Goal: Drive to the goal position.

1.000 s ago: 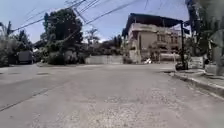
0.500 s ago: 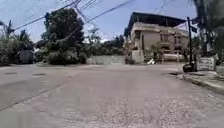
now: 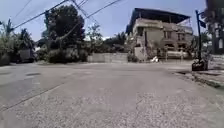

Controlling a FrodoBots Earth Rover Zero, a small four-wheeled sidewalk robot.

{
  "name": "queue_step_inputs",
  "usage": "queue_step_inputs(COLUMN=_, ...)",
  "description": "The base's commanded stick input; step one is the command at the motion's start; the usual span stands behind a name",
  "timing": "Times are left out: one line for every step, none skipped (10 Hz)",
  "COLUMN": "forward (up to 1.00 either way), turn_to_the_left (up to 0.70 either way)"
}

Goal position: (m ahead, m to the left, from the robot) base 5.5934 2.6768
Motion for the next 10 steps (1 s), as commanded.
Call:
queue_step_inputs(forward=1.0, turn_to_the_left=0.0)
queue_step_inputs(forward=1.0, turn_to_the_left=0.0)
queue_step_inputs(forward=1.0, turn_to_the_left=-0.01)
queue_step_inputs(forward=1.0, turn_to_the_left=-0.08)
queue_step_inputs(forward=1.0, turn_to_the_left=-0.17)
queue_step_inputs(forward=1.0, turn_to_the_left=-0.31)
queue_step_inputs(forward=1.0, turn_to_the_left=-0.4)
queue_step_inputs(forward=1.0, turn_to_the_left=-0.4)
queue_step_inputs(forward=1.0, turn_to_the_left=-0.26)
queue_step_inputs(forward=1.0, turn_to_the_left=0.0)
